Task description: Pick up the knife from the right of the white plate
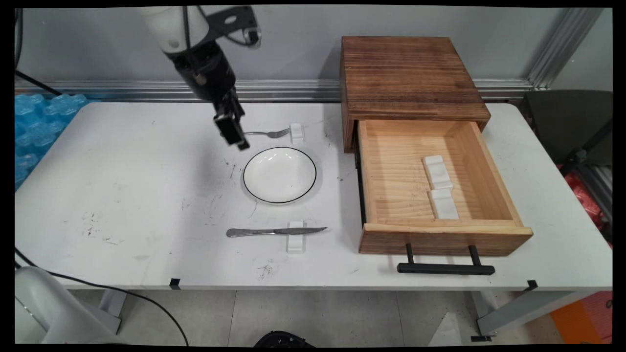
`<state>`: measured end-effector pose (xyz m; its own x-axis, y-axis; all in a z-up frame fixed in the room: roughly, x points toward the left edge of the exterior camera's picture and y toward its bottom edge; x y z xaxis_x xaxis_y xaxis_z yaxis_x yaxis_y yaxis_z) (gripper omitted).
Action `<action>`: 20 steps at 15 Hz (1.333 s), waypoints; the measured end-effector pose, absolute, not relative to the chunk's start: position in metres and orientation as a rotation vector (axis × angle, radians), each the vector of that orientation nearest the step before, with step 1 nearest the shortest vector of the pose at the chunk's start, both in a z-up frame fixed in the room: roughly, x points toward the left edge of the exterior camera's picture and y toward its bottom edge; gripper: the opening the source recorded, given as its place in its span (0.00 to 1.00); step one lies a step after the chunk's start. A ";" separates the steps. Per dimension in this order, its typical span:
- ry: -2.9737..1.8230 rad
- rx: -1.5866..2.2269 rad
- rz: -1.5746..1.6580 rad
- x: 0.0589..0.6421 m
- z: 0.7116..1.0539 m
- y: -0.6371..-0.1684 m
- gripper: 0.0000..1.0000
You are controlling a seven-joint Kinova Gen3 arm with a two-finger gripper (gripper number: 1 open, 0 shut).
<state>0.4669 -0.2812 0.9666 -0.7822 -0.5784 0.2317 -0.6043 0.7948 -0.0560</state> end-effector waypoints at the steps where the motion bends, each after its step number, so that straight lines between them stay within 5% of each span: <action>1: -2.804 0.866 0.148 0.464 0.962 -0.275 1.00; 20: -2.888 0.449 0.024 0.415 0.817 -0.216 1.00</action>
<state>0.4155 -0.2158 0.8169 -0.9294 -0.2985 0.2171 -0.3021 0.9531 0.0173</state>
